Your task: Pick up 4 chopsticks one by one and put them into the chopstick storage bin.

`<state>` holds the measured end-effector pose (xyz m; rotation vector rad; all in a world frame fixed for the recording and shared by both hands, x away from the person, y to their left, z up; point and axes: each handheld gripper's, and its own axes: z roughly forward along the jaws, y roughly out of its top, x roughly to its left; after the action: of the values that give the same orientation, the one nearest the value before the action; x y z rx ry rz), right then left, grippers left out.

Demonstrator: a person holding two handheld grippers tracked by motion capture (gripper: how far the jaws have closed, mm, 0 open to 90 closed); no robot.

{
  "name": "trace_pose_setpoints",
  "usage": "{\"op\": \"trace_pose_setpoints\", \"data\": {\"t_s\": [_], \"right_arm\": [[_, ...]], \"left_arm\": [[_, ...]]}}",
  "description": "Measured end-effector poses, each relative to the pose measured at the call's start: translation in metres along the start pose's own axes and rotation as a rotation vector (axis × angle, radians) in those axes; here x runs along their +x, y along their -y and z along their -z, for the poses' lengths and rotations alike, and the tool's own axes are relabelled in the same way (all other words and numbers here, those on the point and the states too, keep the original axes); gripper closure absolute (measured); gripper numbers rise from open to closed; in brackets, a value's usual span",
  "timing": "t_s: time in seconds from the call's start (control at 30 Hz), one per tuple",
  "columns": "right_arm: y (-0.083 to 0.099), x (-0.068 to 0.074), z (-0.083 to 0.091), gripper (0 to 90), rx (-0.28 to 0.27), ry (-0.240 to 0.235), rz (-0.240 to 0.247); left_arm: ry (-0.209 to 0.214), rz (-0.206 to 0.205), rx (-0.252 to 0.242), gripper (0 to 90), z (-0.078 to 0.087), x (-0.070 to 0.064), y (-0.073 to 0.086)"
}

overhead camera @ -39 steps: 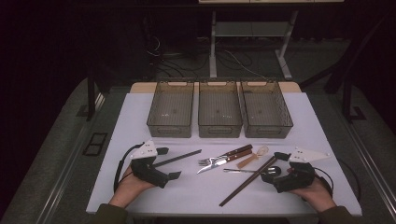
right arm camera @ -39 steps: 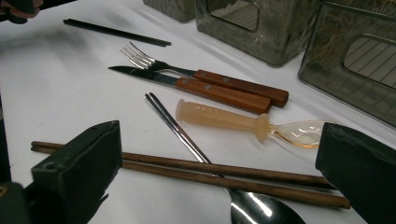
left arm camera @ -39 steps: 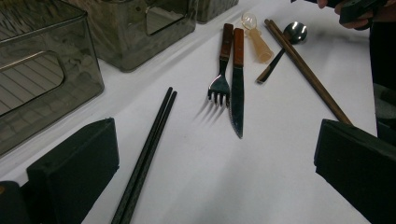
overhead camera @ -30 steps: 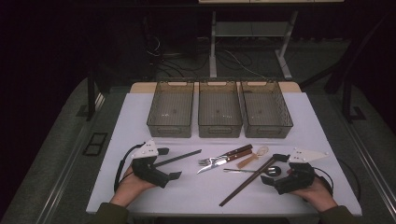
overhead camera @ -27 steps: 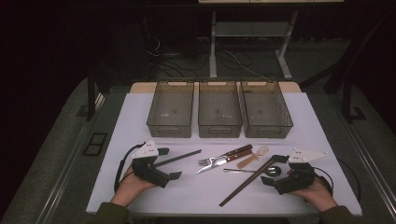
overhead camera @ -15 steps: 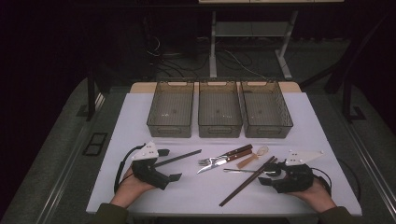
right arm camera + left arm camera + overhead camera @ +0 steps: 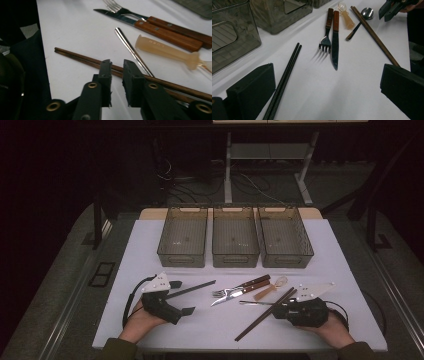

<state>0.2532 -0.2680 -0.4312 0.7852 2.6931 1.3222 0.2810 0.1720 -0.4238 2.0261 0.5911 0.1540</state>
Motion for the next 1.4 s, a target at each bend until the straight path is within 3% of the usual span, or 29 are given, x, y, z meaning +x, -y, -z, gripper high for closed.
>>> {"op": "trace_pose_setpoints", "data": {"t_s": [0.23,0.73,1.4], "right_arm": [[-0.003,0.002,-0.007,89.7,0.03,-0.027,0.024],[-0.014,0.015,-0.034,89.8,0.087,-0.073,0.088],[-0.019,0.029,-0.052,89.8,0.13,-0.139,0.134]], "left_arm": [[0.005,0.006,0.0,0.0,-0.001,0.0,0.0],[0.007,0.0,0.0,0.0,-0.001,0.0,0.0],[0.011,0.0,0.005,0.0,-0.001,0.0,0.0]]}}
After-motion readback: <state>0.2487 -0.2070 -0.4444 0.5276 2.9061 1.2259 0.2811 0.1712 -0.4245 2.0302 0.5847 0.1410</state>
